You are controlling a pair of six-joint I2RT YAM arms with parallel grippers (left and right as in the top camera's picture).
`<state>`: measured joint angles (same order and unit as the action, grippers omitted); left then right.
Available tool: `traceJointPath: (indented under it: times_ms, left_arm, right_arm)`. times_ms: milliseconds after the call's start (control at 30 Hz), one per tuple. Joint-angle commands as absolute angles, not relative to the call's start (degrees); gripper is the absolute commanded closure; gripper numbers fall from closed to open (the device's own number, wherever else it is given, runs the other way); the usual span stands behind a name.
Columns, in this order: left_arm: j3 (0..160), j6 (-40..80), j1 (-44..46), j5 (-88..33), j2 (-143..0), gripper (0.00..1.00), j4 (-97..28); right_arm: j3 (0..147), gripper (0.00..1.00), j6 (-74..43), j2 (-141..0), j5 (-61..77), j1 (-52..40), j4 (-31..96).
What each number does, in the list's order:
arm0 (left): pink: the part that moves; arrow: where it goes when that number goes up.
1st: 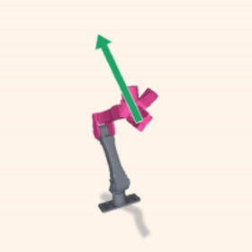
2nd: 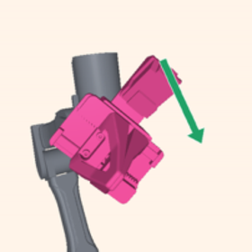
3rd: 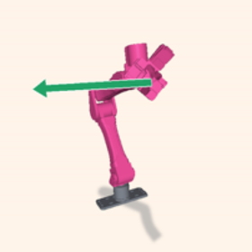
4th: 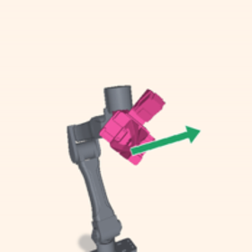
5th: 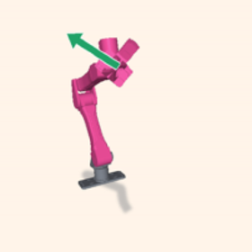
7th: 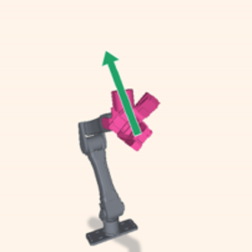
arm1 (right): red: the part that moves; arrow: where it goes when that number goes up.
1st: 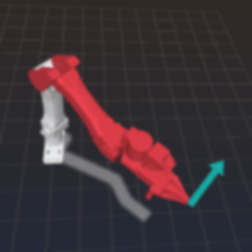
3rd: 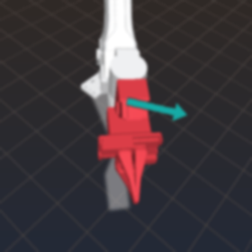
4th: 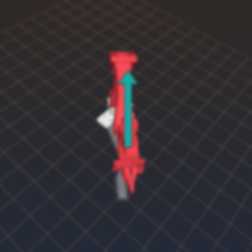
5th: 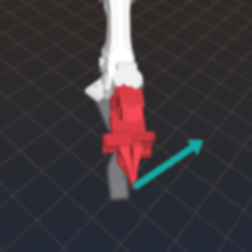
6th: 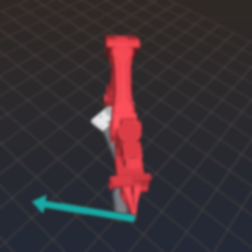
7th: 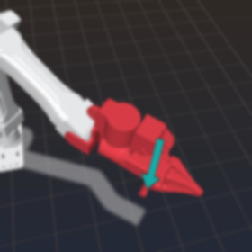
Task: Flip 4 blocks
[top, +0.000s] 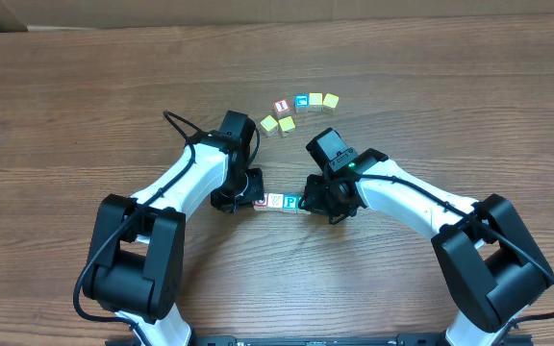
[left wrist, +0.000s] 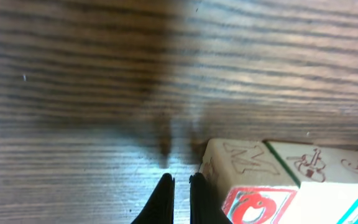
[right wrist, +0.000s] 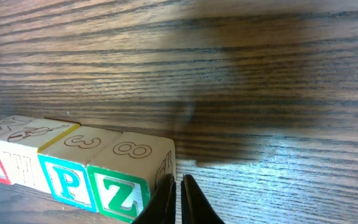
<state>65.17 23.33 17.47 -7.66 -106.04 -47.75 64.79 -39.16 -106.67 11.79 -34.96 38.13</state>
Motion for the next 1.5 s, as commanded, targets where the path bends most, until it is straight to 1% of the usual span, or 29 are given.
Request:
traceJointPath:
  times_ms: [0,267,433,767,1000,1267,1467]
  left_arm:
    - [65.0,20.9,17.2,-6.8,-107.3,0.96,-48.5]
    - [65.0,20.6,17.2,-5.3,-107.3,0.96,-47.8]
    - [65.0,19.6,17.2,-5.3,-107.3,0.96,-49.9]
    - [65.0,21.0,17.2,-3.7,-107.3,0.96,-45.8]
    - [65.0,21.2,17.2,-7.0,-107.3,0.96,-45.8]
    - [65.0,21.4,17.2,-7.4,-107.3,0.96,-44.8]
    - [65.0,21.4,17.2,-10.2,-107.3,0.96,-44.9]
  right_arm:
    - [64.3,0.92,-38.9,-106.6,12.1,-35.2,37.8]
    - [64.3,0.92,-38.9,-106.6,12.1,-35.2,37.8]
    - [64.3,0.91,-38.9,-106.6,12.1,-35.2,37.8]
    - [64.3,0.91,-39.0,-106.6,12.1,-35.2,37.9]
    - [64.3,0.91,-39.0,-106.6,12.1,-35.2,37.9]
    - [64.3,0.91,-39.0,-106.6,12.1,-35.2,37.9]
    - [64.3,0.91,-39.2,-106.6,12.8,-35.2,37.9]
